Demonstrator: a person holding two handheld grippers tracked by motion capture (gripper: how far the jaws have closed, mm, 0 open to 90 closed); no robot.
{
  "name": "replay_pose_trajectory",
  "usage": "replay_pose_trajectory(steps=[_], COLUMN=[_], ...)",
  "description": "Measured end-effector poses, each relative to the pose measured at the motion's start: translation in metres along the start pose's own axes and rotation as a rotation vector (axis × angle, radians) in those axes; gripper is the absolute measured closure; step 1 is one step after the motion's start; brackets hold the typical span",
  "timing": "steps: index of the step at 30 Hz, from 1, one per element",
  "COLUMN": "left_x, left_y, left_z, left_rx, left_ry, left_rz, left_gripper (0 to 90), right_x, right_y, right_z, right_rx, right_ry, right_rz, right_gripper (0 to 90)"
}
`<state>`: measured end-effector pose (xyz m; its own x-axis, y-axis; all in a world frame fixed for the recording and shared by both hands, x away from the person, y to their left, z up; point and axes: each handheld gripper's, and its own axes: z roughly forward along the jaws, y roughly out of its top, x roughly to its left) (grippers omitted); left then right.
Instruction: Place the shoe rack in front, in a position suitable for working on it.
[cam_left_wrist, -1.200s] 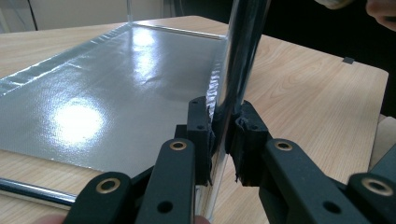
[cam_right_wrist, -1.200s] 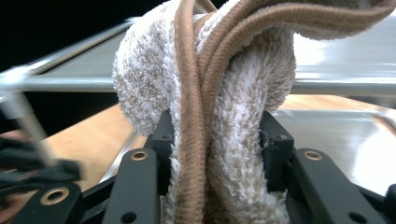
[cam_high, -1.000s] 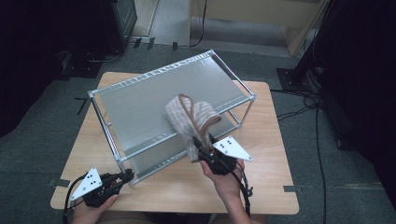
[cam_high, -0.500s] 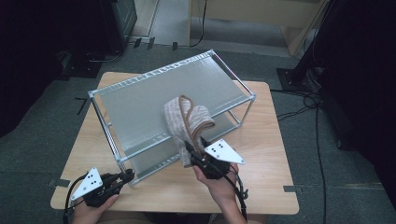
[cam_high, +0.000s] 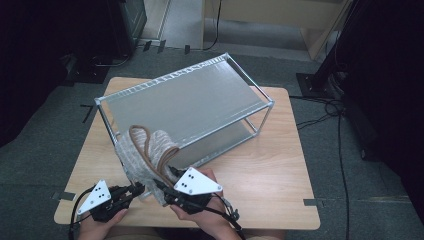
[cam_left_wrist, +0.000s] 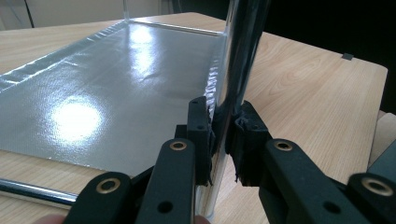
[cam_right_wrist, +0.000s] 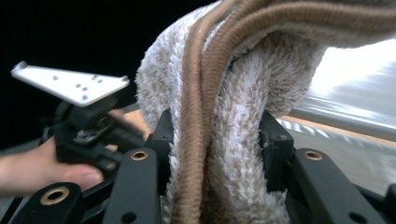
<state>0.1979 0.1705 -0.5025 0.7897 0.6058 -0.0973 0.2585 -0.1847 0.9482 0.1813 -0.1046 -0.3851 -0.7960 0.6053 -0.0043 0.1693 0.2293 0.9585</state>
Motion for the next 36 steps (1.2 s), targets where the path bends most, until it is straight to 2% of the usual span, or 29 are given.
replay_pose_trajectory(steps=[1,4,5,6,8,12,13,14,15,17,18,19,22,23,25,26,27,28,31,33,35,36], left_x=[0.0,0.0,0.0,0.0,0.0,0.0,0.0,0.0,0.0,0.0,0.0,0.0,0.001,0.001,0.001,0.001,0.001,0.001,0.001,0.001,0.001,0.001], left_y=[0.0,0.0,0.0,0.0,0.0,0.0,0.0,0.0,-0.001,-0.001,-0.001,-0.001,-0.001,-0.001,-0.001,-0.001,-0.001,-0.001,-0.001,-0.001,-0.001,-0.001], left_z=[0.0,0.0,0.0,0.0,0.0,0.0,0.0,0.0,0.0,0.0,0.0,0.0,0.0,0.0,0.0,0.0,0.0,0.0,0.0,0.0,0.0,0.0], left_rx=[0.001,0.002,0.003,0.003,0.002,0.001,0.003,0.003,0.001,0.002,0.002,0.002,0.004,0.004,0.003,0.003,0.003,0.003,0.005,0.005,0.006,0.006], left_ry=[0.0,0.0,0.0,0.0,-0.001,-0.002,-0.003,-0.003,-0.001,-0.001,-0.002,-0.002,-0.002,-0.003,-0.004,-0.004,-0.005,-0.005,-0.005,-0.006,-0.005,-0.005], left_rz=[0.001,0.003,0.003,0.003,0.001,0.002,0.002,0.002,0.003,0.004,0.004,0.004,0.006,0.007,0.006,0.006,0.005,0.005,0.004,0.003,0.003,0.003], left_gripper=[79.5,79.5,79.5,79.5,79.5,79.6,79.5,79.5,79.5,79.6,79.6,79.6,79.6,79.6,79.5,79.6,79.6,79.5,79.5,79.5,79.5,79.6], right_x=[0.003,0.0,-0.004,-0.015,-0.02,-0.046,-0.061,-0.061,-0.075,-0.094,-0.1,-0.1,-0.128,-0.141,-0.156,-0.156,-0.163,-0.175,-0.19,-0.199,-0.209,-0.209], right_y=[-0.001,-0.003,-0.003,-0.005,-0.006,-0.013,-0.018,-0.018,-0.023,-0.03,-0.033,-0.033,-0.045,-0.052,-0.059,-0.059,-0.063,-0.07,-0.081,-0.088,-0.099,-0.099], right_z=[0.003,0.003,0.002,-0.001,-0.003,-0.015,-0.022,-0.022,-0.029,-0.038,-0.041,-0.041,-0.054,-0.061,-0.068,-0.068,-0.072,-0.078,-0.086,-0.09,-0.09,-0.09], right_rx=[0.005,0.003,0.001,-0.003,-0.006,-0.014,-0.02,-0.02,-0.026,-0.037,-0.041,-0.041,-0.046,-0.046,-0.045,-0.045,-0.043,-0.042,-0.029,-0.006,0.053,0.053], right_ry=[-0.003,-0.027,-0.038,-0.081,-0.096,-0.182,-0.233,-0.233,-0.278,-0.345,-0.37,-0.37,-0.473,-0.528,-0.586,-0.586,-0.615,-0.666,-0.741,-0.789,-0.853,-0.853], right_rz=[-0.035,-0.03,-0.017,0.021,0.032,0.087,0.118,0.118,0.148,0.191,0.205,0.205,0.252,0.286,0.327,0.327,0.343,0.381,0.436,0.455,0.486,0.486], right_gripper=[59.4,59.5,59.5,59.6,59.6,59.7,59.7,59.7,59.7,59.7,59.8,59.8,59.9,59.9,59.9,59.9,60.0,60.0,60.0,60.1,60.3,60.3])
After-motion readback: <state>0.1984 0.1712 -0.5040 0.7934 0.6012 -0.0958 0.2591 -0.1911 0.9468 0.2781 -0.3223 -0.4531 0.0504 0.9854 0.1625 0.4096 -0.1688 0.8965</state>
